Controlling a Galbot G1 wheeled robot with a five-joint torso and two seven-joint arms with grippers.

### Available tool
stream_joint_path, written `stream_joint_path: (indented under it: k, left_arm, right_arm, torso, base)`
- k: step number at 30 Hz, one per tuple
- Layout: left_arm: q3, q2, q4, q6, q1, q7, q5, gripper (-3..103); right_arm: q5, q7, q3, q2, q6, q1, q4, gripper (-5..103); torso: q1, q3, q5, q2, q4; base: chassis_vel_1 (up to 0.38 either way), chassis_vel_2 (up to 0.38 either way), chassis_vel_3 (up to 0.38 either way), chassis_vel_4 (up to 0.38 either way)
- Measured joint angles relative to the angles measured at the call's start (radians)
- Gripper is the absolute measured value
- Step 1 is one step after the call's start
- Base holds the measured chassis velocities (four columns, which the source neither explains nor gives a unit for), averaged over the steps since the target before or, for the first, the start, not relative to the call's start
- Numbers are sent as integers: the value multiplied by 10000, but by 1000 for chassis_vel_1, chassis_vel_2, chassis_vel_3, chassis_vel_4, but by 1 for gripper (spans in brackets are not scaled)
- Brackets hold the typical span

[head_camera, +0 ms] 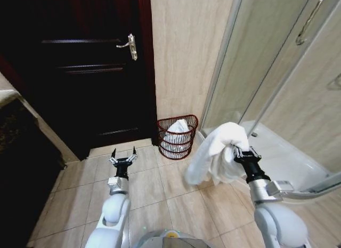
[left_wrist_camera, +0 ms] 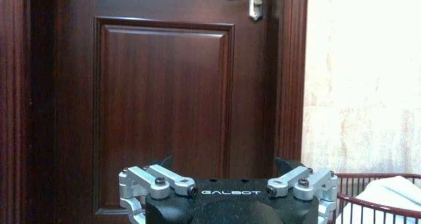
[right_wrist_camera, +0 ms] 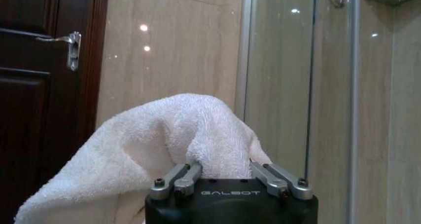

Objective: Discard the used towel into the hamper.

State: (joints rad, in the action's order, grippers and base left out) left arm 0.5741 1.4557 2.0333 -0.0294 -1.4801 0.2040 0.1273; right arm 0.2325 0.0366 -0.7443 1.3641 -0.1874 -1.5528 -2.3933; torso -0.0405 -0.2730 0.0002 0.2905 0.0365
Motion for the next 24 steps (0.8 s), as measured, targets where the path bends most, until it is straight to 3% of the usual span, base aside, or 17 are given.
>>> stream_joint_path:
  k: [5, 16, 24]
  left_arm:
    - [654, -62, 206, 122, -214, -1020, 283, 100]
    - [994, 370, 456, 292, -261, -1317, 385, 100]
    - [1057, 583, 818, 220, -988, -1137, 177, 100]
  right_arm:
    - [-57, 186, -18, 0, 8, -53, 114, 20]
    - [15, 94, -43, -423, -14, 135, 369, 20]
    - [-172, 189, 228, -447, -198, 397, 549, 20]
  torso:
    - [0, 0, -1, 0, 0]
    - [0, 0, 0, 0, -2]
    - [0, 0, 1, 0, 1]
  base:
    - [0, 0, 0, 0]
    - [0, 0, 0, 0]
    - [0, 0, 0, 0]
